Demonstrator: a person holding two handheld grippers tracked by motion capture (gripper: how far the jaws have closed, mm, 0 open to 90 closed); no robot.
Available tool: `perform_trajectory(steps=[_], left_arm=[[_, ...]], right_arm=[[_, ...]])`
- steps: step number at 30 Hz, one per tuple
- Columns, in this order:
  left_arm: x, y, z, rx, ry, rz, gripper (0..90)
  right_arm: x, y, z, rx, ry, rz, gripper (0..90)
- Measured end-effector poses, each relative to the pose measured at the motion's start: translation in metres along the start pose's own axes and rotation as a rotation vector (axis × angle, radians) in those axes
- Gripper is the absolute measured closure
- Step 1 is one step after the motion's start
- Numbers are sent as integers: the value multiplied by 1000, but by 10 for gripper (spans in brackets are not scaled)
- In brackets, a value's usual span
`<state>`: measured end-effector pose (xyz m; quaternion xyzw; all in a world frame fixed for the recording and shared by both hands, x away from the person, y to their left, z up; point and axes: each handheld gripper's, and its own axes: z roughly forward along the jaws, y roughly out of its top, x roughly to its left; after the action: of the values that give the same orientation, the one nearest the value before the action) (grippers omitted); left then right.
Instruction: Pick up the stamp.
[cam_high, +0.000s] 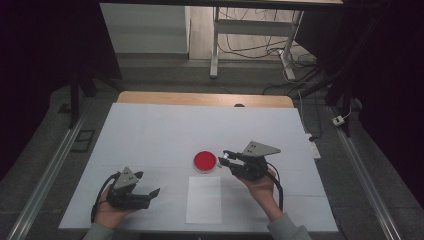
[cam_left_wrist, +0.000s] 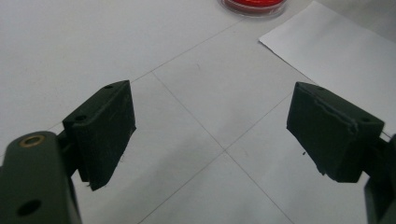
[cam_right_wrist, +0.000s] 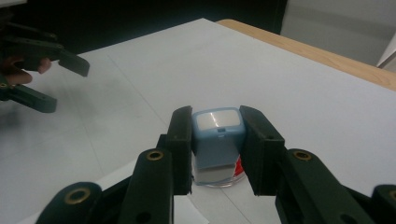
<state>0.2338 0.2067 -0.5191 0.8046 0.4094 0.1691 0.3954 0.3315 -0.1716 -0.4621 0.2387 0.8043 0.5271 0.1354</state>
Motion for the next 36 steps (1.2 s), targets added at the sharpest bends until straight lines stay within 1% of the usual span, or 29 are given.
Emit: perform_trajectory(steps=[1, 17, 22, 28, 36], left_arm=[[0, 0, 0, 1, -1, 1, 158], [0, 0, 0, 2, 0, 2, 159], [0, 0, 0, 3, -1, 3, 159], [-1, 0, 0, 2, -1, 6, 164], [-1, 0, 0, 4, -3, 7, 163]], right_arm=[[2, 1, -1, 0, 10, -3, 660], [18, 4, -5, -2, 48, -36, 660], [23, 3, -4, 2, 53, -44, 660], [30, 1, -2, 12, 74, -50, 660], [35, -1, 1, 18, 90, -52, 660]])
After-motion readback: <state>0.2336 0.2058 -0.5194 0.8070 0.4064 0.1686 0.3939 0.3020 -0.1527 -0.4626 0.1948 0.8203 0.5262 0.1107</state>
